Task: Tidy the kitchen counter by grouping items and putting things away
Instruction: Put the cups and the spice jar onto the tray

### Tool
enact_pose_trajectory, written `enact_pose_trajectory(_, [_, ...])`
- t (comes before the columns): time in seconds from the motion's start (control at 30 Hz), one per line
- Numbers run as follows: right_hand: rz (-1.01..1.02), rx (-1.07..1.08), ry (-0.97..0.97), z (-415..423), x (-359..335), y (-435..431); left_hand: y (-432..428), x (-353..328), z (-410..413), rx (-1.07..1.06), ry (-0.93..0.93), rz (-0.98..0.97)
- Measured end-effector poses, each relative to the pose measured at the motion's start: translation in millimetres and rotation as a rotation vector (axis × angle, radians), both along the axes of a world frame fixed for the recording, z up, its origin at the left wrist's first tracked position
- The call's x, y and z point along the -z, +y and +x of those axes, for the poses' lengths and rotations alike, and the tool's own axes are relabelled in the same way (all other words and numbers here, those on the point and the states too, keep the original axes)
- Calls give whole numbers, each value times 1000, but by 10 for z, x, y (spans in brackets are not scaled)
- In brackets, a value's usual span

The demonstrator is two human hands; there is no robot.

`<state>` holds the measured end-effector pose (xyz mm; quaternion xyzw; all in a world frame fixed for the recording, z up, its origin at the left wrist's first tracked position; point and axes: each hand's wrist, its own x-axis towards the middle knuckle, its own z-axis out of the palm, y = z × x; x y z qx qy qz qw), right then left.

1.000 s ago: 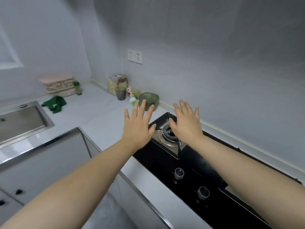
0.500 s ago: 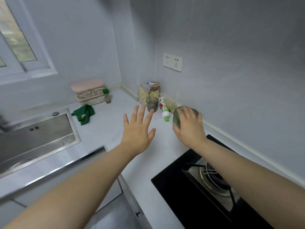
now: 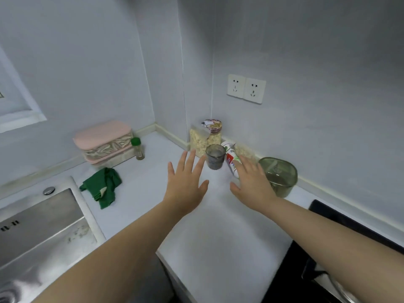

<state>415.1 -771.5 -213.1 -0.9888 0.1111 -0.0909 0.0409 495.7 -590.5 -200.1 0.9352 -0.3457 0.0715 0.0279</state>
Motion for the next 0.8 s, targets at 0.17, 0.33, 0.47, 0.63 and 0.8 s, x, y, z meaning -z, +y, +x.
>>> enact_pose_trajectory(0.17, [19,86,61,649,16,85,223,86,705,169,11,15])
enact_pose_trajectory(0.33, [30,153,88,1113,51,132,234,205,1377,239,36,58])
enact_pose_trajectory(0.47, [6,174,111,1322,73,83,57,322,1728,283,44,63])
enact_pose_trajectory(0.63, [27,168,188,1664,51,-83,-214,484,2031,330,160,74])
enact_pose_trajectory(0.8, [85,181,344,2166,158,-329,-471,669,2376,349,222,60])
